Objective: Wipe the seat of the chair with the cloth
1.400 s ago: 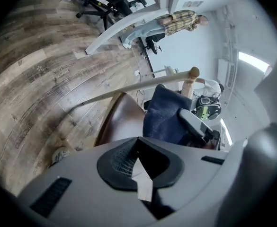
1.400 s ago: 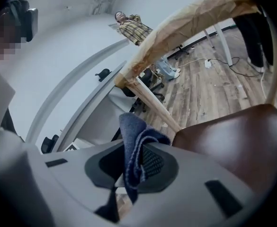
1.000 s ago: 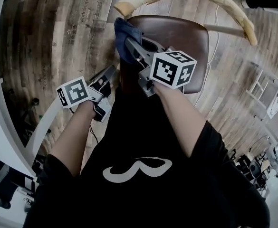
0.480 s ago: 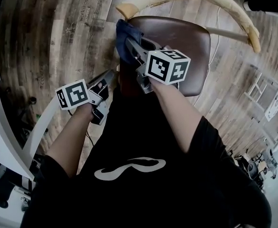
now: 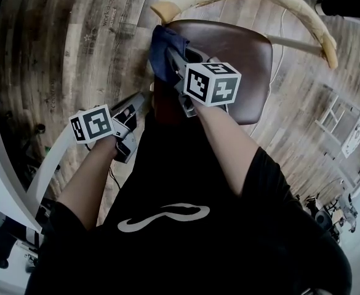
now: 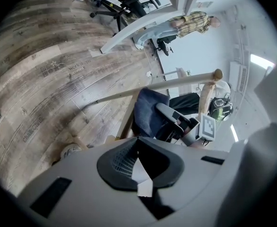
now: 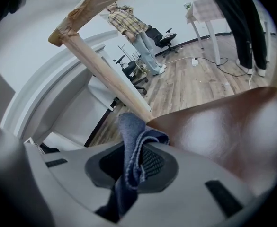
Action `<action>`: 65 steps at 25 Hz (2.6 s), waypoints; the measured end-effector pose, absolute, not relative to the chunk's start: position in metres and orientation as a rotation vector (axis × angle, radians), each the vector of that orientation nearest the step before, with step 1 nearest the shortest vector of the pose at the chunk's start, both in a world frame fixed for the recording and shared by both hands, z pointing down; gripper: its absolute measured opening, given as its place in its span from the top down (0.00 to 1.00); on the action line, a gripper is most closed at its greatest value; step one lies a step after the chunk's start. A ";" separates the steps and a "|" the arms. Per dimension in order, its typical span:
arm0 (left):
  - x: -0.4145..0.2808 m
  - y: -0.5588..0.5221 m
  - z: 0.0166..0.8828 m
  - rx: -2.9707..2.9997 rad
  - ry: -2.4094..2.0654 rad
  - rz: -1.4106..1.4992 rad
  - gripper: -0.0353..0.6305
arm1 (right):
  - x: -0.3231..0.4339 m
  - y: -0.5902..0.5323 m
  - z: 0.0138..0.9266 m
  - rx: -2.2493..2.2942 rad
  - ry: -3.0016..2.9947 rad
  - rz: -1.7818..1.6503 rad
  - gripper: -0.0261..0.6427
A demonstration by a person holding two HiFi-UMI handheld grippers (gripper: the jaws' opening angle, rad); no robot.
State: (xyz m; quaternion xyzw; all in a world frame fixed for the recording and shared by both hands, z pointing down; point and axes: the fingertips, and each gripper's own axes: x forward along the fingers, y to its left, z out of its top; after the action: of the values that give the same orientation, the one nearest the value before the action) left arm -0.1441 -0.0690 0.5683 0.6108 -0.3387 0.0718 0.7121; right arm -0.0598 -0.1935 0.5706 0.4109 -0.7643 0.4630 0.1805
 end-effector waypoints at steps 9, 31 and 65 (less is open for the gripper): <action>-0.145 -0.065 0.573 1.344 -0.766 0.183 0.93 | -0.041 -0.194 0.579 1.185 -2.120 1.253 0.88; -0.095 -0.057 0.570 1.322 -0.769 0.182 0.93 | 0.055 -0.196 0.586 1.273 -2.035 1.164 0.88; 0.013 -0.057 0.572 1.361 -0.712 0.262 0.93 | 0.250 -0.178 0.595 1.528 -1.894 1.126 0.88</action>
State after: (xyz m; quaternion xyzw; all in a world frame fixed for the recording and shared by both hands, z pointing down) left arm 0.0130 -0.0565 0.5719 0.6137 -0.3211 0.1182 0.7116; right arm 0.2499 -0.1783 0.5955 0.5548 -0.6878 0.4088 0.2282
